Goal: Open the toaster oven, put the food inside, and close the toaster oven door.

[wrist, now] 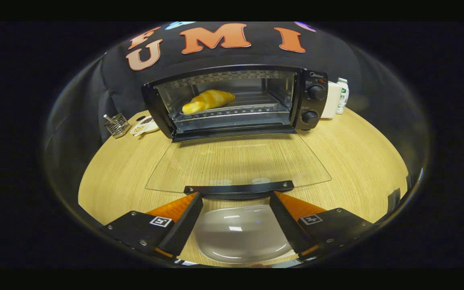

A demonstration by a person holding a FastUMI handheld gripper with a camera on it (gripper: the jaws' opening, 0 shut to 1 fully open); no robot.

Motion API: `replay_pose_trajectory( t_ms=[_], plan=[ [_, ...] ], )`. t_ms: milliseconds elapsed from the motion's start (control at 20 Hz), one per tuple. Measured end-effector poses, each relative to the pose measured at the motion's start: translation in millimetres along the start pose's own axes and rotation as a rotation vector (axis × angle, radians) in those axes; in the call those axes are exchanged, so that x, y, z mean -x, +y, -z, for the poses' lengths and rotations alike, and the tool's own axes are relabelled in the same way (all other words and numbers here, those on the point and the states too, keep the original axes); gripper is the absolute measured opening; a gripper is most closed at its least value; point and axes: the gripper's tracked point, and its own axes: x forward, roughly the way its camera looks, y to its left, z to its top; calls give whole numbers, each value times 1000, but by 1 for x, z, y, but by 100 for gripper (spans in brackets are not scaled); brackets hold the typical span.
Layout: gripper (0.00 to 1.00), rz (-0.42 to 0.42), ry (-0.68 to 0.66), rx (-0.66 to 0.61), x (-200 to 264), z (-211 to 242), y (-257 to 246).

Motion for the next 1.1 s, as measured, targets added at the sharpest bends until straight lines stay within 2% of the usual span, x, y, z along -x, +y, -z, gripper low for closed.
replay_pose_trajectory(
  t_ms=[250, 400, 600, 700, 900, 1100],
  plan=[
    [99, -27, -1, 37, -3, -1, -1],
    [99, 22, 7, 109, -5, 2, -9],
    [98, 20, 0, 48, -4, -4, -9],
    [97, 25, -10, 60, -1, -5, -12],
    [98, 38, -49, 59, 16, -24, -8],
    [98, 35, -131, 61, 33, -62, -9]
  ],
)
